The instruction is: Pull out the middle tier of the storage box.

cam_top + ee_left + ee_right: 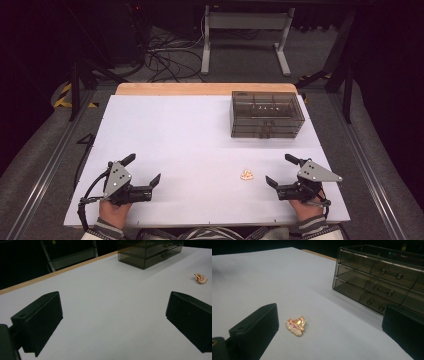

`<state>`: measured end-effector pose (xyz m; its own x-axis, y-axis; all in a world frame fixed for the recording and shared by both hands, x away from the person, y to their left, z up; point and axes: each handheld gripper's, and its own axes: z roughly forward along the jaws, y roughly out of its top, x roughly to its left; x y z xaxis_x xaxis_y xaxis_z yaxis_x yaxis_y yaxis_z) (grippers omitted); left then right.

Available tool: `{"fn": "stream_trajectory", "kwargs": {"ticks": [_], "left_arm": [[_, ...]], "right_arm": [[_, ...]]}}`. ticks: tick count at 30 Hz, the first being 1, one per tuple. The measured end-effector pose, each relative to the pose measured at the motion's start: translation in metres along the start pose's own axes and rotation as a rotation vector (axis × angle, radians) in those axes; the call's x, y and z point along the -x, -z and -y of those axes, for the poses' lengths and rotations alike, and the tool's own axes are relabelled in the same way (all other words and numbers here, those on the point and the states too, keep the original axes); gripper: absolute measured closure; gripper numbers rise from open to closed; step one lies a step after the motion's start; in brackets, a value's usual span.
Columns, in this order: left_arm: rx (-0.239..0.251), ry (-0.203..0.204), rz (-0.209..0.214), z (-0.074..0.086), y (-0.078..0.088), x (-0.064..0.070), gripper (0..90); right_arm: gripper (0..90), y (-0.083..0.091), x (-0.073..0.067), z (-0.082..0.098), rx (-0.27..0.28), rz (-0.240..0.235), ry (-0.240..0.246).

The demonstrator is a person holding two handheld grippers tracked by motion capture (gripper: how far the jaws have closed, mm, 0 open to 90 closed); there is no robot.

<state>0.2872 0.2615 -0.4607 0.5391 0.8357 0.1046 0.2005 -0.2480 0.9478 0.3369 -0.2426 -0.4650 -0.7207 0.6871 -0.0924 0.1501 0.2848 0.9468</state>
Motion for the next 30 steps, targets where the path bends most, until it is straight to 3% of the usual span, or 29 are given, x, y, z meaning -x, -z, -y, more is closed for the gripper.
{"fn": "stream_trajectory", "kwargs": {"ticks": [11,22,30], "left_arm": [[0.001,0.011,-0.002,0.0,0.0007,-0.0009,1.7],[-0.009,0.021,0.008,0.0005,0.0045,-0.0005,1.7],[-0.016,0.003,0.006,-0.0001,0.0043,0.0005,1.7]], "right_arm": [[4.2,-0.0002,-0.0024,-0.0015,-0.024,0.013,0.0],[4.2,0.0009,-0.0039,-0.0047,-0.012,0.013,0.015],[4.1,-0.0006,0.0004,-0.0043,-0.012,-0.002,-0.01]]}}
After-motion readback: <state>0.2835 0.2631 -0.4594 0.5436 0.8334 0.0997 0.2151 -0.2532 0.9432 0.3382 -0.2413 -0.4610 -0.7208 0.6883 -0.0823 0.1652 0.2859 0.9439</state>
